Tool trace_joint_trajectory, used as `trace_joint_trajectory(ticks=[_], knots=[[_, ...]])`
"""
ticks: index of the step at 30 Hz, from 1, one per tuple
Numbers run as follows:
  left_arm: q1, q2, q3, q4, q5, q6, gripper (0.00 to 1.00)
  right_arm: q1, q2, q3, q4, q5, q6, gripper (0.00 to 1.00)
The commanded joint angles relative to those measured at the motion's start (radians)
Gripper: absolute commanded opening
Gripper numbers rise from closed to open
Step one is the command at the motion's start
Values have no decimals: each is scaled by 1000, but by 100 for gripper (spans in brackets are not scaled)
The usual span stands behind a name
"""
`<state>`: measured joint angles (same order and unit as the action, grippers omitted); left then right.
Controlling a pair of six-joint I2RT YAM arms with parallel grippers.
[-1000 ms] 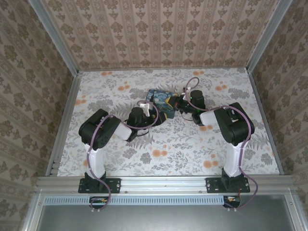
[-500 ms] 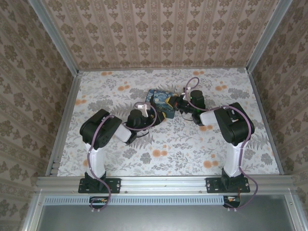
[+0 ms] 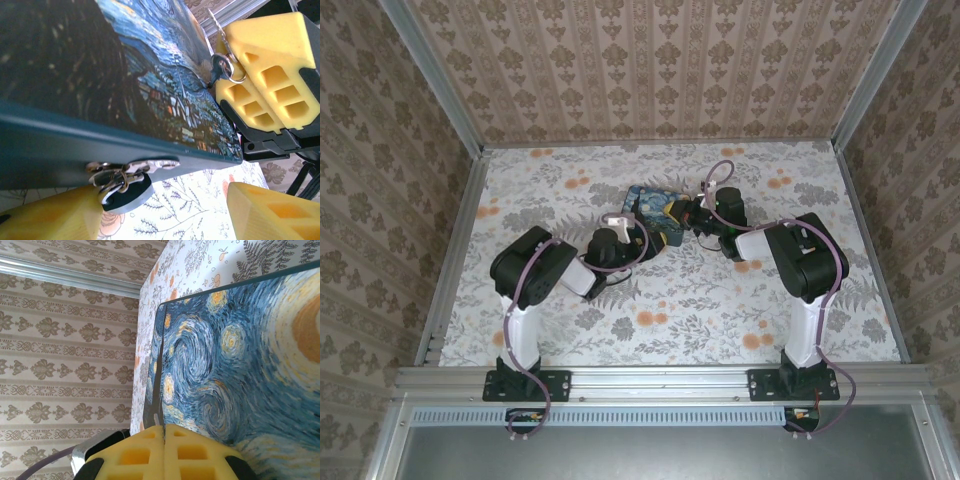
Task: Unlock the padlock with the key
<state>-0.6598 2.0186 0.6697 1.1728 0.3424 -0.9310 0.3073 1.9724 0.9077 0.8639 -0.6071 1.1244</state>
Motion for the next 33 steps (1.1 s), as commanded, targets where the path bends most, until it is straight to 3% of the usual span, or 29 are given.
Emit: trace_joint_trajectory(ticks=[1,12,24,33], knots=[[-6,34,7,-18,8,18,67,-5,33,-11,-18,8,-14,0],[-32,-95,-32,18,-12,-27,62,-6,35,-11,-17,10,-15,0],[-27,-14,-17,29,-45,-46,62,-7,36,-19,-8,10,-14,0],[-16,37,-16,31,-54,-58,55,-8,38,-24,0,10,-10,0]])
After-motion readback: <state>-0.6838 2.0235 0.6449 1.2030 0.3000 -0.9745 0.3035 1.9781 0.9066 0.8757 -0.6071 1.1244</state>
